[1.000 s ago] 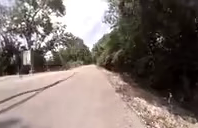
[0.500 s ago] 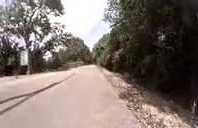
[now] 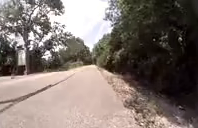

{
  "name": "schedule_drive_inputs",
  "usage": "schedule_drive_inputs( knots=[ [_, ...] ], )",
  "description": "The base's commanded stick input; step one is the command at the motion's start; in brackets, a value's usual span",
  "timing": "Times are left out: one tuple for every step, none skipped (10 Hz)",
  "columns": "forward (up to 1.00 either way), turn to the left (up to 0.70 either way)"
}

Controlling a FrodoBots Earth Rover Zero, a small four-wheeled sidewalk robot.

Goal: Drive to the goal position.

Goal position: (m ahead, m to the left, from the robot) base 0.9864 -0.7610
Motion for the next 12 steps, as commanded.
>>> schedule_drive_inputs(
  knots=[
    [0.70, 0.07],
    [0.70, 0.02],
    [0.70, 0.00],
    [0.70, 0.00],
    [0.70, 0.00],
    [0.70, 0.00],
    [0.70, 0.00],
    [0.70, 0.00],
    [0.70, 0.00],
    [0.70, 0.00],
    [0.70, 0.00],
    [0.70, 0.00]
  ],
)
